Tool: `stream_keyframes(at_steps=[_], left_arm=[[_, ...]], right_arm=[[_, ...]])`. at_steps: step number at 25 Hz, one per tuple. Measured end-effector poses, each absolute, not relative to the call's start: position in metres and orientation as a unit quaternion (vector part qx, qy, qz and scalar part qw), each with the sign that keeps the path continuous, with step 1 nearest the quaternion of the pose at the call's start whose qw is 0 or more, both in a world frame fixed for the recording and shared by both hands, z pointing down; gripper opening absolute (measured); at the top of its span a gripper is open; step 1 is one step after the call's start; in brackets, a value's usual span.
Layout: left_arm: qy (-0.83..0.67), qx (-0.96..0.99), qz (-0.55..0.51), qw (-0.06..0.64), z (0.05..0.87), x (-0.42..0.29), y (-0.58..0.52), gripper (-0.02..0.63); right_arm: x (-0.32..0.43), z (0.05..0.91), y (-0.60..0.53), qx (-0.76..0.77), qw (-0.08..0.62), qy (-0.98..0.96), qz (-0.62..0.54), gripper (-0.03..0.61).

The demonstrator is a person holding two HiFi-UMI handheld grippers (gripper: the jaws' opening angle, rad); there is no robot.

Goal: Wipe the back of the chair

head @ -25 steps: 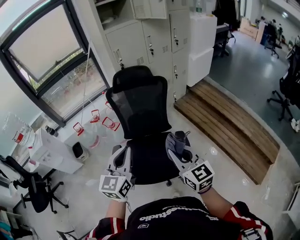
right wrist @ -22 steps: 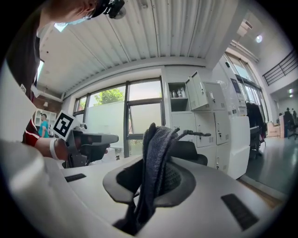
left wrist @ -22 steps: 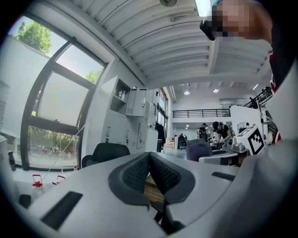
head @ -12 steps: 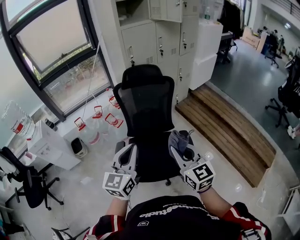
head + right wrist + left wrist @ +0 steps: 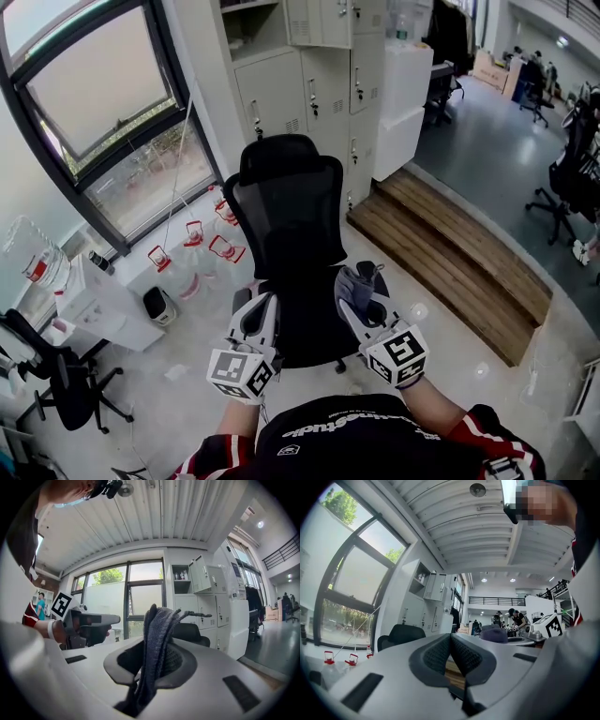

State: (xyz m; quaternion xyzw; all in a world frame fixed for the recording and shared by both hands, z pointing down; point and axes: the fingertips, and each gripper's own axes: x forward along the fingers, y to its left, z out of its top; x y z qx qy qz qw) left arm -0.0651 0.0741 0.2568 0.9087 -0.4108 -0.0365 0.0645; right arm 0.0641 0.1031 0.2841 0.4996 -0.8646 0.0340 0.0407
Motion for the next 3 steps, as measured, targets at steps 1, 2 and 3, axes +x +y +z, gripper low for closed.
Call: stream_keyframes(at_steps=[1,2,3], left_arm=[[-0.410,0.909,-0.037,0.064,0.2562,-0.0648,0.0753,0.025],[-0.409,0.909,-0.037,0.064,0.2554,-0.0645,0.0764,0.025],[-0.409,0.910,-0.037,0.063,0.2546,-0.0641,0.0774,0.025]], right_arm=[[0.0641,0.2842,0.1050,0.500,0.042,-0.864,0.033,0.069],[0.0641,0.2840,0.1067,0.501,0.044,-0.864,0.031,0.069],[0.0642,0.2837,0.1084,0.502,0.047,-0.863,0.028,0.069]])
